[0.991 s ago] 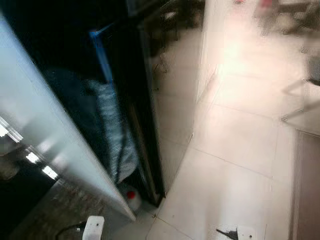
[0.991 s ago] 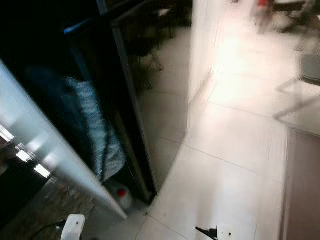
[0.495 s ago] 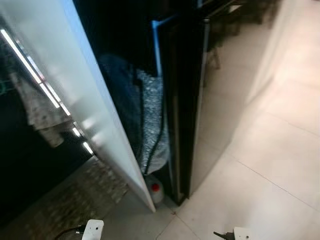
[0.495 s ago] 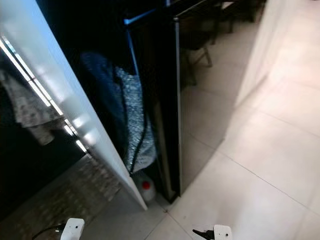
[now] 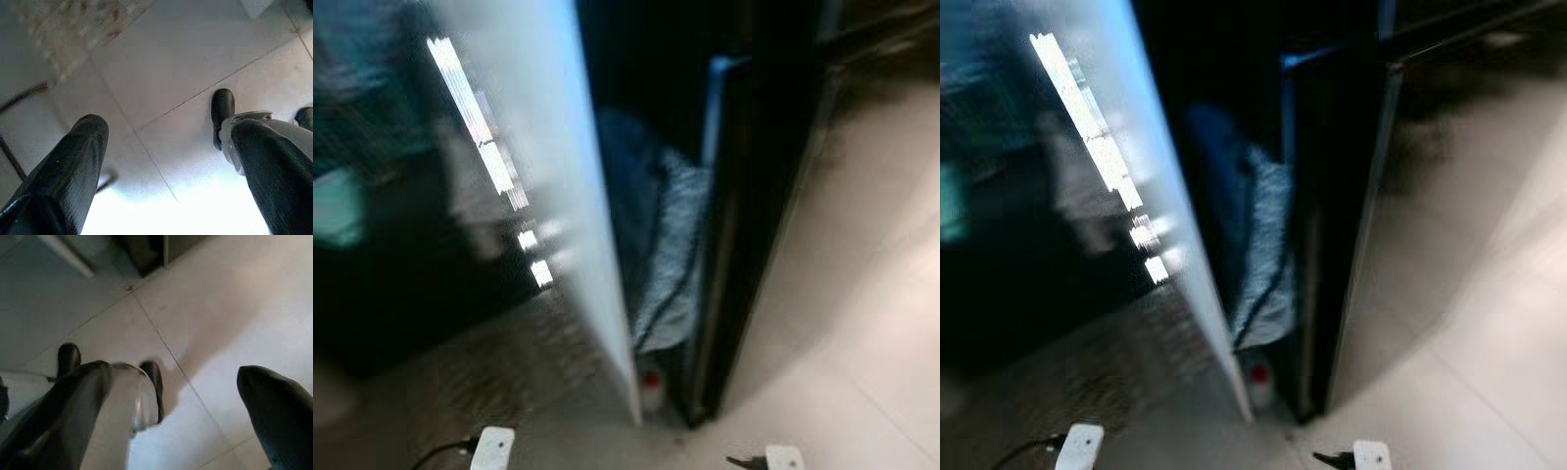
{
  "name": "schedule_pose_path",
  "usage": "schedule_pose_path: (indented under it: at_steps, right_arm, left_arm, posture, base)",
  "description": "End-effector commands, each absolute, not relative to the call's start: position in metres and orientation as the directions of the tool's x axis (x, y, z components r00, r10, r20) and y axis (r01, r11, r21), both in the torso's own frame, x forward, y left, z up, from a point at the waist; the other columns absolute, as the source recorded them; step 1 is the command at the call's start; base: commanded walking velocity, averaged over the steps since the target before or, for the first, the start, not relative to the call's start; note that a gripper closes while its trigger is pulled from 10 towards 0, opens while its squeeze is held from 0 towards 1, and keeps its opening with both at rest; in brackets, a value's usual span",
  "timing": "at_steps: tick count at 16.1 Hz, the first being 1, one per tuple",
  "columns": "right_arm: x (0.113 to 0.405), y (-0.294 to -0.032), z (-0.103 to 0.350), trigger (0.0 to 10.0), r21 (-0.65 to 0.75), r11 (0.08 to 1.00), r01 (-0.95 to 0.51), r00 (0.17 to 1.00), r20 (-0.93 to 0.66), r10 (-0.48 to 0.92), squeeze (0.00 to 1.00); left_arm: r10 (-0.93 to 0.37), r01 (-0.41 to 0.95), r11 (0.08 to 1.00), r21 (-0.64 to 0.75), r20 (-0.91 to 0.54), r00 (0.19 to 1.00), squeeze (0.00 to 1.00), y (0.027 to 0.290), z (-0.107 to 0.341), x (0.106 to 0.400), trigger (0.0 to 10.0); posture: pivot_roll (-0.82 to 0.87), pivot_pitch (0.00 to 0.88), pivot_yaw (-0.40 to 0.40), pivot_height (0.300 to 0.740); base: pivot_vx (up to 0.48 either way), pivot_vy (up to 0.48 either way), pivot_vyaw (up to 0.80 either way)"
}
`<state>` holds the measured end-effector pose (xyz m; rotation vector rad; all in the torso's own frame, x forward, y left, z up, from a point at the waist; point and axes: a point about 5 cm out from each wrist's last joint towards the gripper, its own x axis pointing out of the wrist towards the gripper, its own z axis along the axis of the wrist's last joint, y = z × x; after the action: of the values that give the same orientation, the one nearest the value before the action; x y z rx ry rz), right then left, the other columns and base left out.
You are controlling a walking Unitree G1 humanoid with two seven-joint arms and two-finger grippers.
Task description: Restocking fridge
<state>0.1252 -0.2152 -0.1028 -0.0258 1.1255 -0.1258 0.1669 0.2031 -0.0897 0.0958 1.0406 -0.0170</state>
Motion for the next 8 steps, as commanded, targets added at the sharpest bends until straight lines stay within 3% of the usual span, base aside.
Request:
schedule_pose_path:
  at_steps: [1,8]
  right_arm:
    - [0.123,-0.21,-0.105,10.0,-0.074,0.995,0.069,0.408,-0.908,-0.095,0.0]
    - [0.123,-0.221,-0.103,10.0,-0.102,0.994,0.048,0.402,-0.909,-0.112,0.0]
  left_arm:
    - [0.057,0.035,0.996,0.085,-0.868,0.493,0.0,0.212,-0.09,0.162,10.0]
    - [0.049,-0.003,0.999,0.055,-0.865,0.499,0.0,0.203,-0.092,0.163,10.0]
  posture:
    - [-0.11,0.019,0.107,0.74]
    - [-0.12,0.021,0.041,0.74]
  base:
    - [0.0,0.0,0.8]
    - [0.0,0.0,0.8]
